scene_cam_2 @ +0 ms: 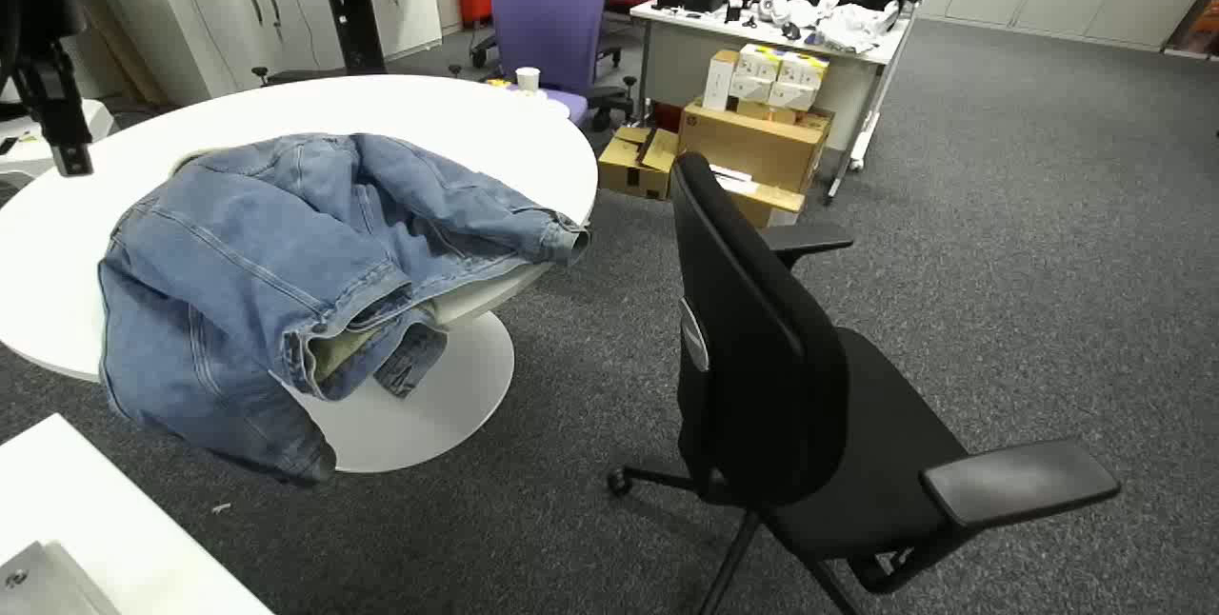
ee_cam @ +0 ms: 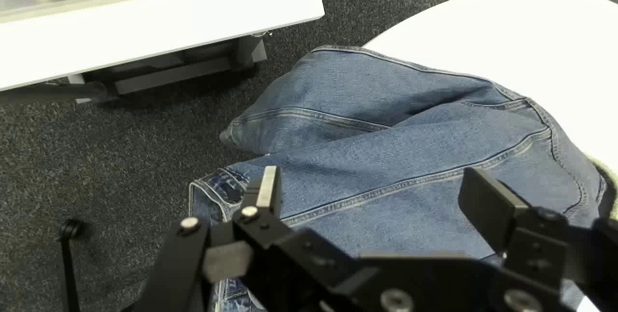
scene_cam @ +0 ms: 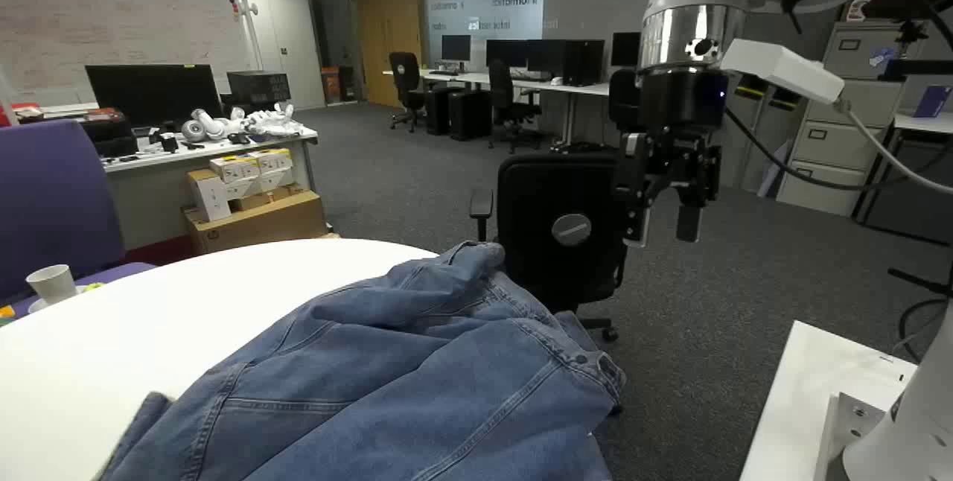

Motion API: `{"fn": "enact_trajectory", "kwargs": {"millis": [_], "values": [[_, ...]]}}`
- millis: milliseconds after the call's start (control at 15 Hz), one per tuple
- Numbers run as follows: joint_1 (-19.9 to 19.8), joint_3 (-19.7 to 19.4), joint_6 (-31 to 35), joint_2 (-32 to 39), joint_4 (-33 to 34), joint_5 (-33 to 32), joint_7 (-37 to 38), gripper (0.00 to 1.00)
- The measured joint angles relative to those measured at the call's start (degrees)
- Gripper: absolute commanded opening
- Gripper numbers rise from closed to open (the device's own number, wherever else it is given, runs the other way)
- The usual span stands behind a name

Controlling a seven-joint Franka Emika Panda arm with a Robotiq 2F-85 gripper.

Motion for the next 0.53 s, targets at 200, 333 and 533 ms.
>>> {"fn": "enact_trajectory", "kwargs": {"millis": [200, 333, 533], "values": [[-0.2, 0.4, 0.2, 0.4, 0.1, 0.0, 0.0, 1.00], [-0.2, 3.0, 1.7, 2.7, 1.4, 0.0, 1.2, 1.00], [0.0, 10.2, 6.2, 11.3, 6.6, -0.7, 6.5, 1.00]]}}
